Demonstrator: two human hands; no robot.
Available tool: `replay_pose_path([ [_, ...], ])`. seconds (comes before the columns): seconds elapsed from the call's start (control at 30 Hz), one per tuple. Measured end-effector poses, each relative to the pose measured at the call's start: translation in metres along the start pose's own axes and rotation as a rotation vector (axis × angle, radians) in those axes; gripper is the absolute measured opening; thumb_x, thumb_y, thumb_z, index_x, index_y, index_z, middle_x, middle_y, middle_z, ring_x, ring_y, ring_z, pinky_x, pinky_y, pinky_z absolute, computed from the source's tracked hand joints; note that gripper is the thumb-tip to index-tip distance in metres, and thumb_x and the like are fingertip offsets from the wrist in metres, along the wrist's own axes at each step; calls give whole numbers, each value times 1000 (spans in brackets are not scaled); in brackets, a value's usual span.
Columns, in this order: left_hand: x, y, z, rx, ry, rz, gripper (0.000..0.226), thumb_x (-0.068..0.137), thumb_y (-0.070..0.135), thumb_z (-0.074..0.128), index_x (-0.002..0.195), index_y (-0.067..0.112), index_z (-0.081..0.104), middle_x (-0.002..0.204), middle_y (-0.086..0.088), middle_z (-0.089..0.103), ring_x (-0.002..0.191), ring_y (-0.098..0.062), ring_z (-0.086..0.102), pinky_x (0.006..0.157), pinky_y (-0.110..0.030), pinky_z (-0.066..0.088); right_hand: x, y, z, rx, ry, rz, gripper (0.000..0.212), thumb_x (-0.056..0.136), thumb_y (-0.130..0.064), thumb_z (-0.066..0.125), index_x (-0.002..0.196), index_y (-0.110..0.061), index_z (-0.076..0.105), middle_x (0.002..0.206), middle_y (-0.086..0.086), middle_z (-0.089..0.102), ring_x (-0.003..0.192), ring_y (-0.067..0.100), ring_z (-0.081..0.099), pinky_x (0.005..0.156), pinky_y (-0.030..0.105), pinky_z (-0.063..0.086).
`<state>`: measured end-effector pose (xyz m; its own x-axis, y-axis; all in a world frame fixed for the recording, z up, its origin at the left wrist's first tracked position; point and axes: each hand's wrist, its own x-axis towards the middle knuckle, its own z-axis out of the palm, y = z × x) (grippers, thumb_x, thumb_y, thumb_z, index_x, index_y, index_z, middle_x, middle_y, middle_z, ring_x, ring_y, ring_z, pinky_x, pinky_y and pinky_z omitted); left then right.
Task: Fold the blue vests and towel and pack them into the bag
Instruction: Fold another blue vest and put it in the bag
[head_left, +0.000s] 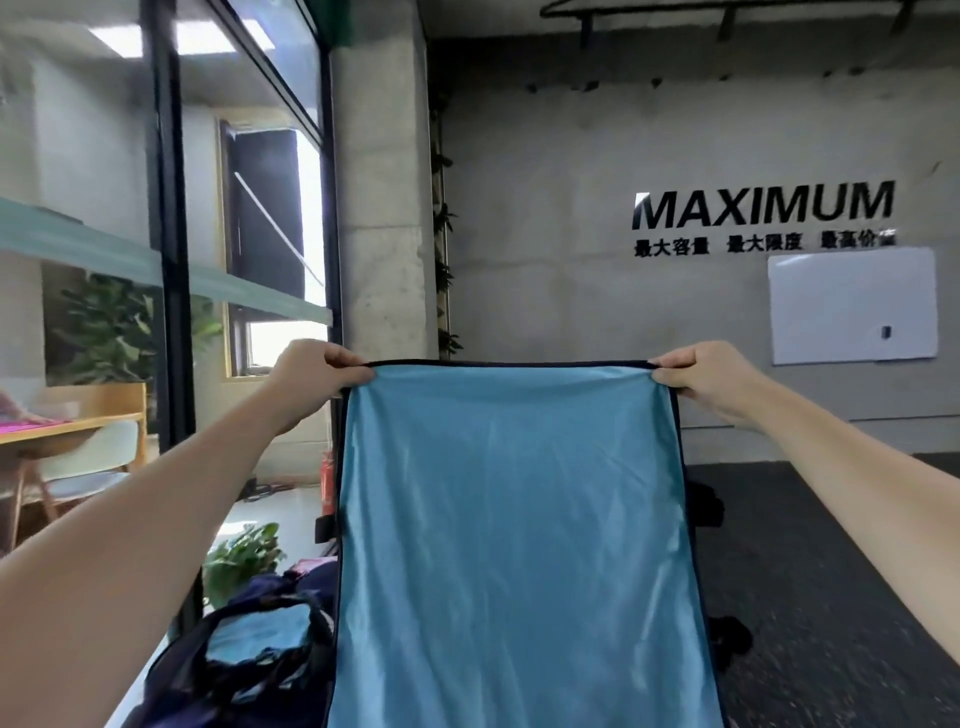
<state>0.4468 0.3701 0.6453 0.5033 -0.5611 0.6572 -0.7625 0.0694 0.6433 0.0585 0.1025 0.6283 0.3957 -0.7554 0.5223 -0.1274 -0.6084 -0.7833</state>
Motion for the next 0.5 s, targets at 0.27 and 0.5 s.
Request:
replay_pose_path([
  [0.27, -22, -99, 58, 160, -125, -97, 16, 78, 10, 83, 88, 15, 73, 81, -3, 73, 75, -18, 65, 70, -28, 54, -11, 91, 64, -180, 5, 27, 12, 81, -11, 81, 88, -19, 74, 90, -3, 75, 89, 11, 68, 81, 26, 48],
  [0.5, -67, -203, 135, 401, -391, -220, 20, 85, 8, 73, 98, 23, 72, 73, 3, 70, 64, -10, 65, 59, -19, 47, -34, 206, 137, -581, -360, 193, 22, 82, -5, 68, 82, -27, 68, 68, -9, 69, 62, 3, 63, 64, 22, 45],
])
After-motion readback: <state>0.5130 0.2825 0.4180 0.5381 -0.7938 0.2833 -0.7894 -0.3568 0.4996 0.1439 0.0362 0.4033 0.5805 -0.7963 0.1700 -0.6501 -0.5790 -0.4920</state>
